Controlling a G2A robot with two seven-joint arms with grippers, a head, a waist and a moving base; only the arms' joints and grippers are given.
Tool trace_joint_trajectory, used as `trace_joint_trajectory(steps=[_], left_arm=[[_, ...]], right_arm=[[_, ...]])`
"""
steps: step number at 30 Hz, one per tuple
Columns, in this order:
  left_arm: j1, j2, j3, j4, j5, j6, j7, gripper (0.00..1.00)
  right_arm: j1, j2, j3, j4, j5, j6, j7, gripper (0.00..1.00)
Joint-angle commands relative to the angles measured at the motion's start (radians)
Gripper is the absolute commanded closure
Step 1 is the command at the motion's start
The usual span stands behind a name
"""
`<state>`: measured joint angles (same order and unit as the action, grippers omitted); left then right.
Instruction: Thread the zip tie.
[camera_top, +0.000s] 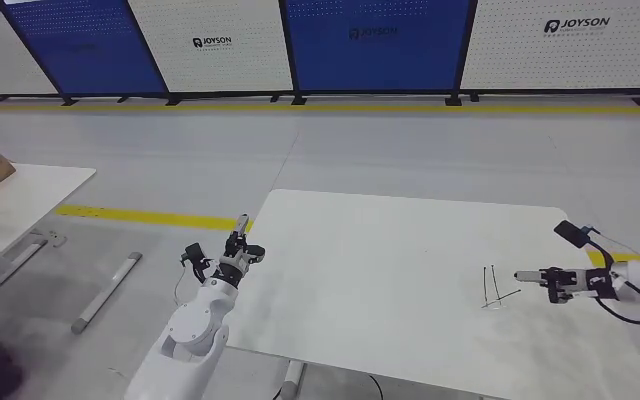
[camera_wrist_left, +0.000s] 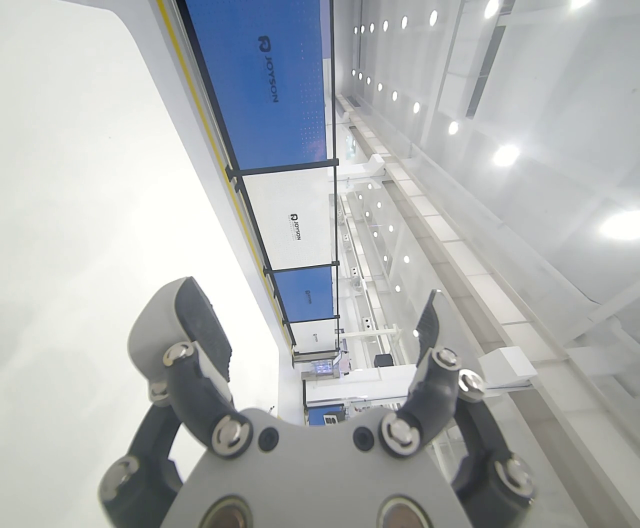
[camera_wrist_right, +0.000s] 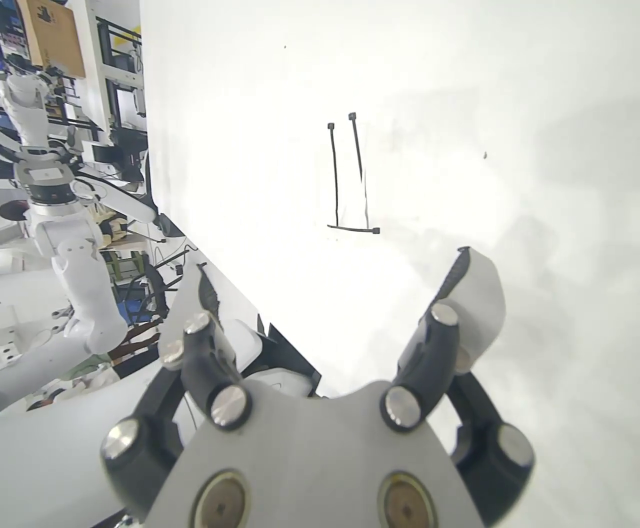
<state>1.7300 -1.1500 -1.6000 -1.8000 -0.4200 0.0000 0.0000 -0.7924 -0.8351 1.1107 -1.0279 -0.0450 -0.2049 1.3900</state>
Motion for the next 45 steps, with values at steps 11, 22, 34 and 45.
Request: trace_joint_trajectory(steps=[11, 22, 34, 45], left_arm=[[0.000, 0.000, 0.000, 0.000, 0.000, 0.000, 0.000, 0.00], [0.000, 0.000, 0.000, 0.000, 0.000, 0.000, 0.000, 0.00], [0.000, 0.000, 0.000, 0.000, 0.000, 0.000, 0.000, 0.00], [0.000, 0.000, 0.000, 0.000, 0.000, 0.000, 0.000, 0.00]], right_arm=[[0.099, -0.017, -0.146, 0.132, 0.128, -0.135, 0.000, 0.00], [0.238, -0.080, -0.345, 0.338, 0.158, -0.135, 0.000, 0.00], [0.228, -0.083, -0.350, 0.333, 0.161, -0.131, -0.004, 0.00], [0.249, -0.119, -0.380, 0.408, 0.175, -0.109, -0.002, 0.16]])
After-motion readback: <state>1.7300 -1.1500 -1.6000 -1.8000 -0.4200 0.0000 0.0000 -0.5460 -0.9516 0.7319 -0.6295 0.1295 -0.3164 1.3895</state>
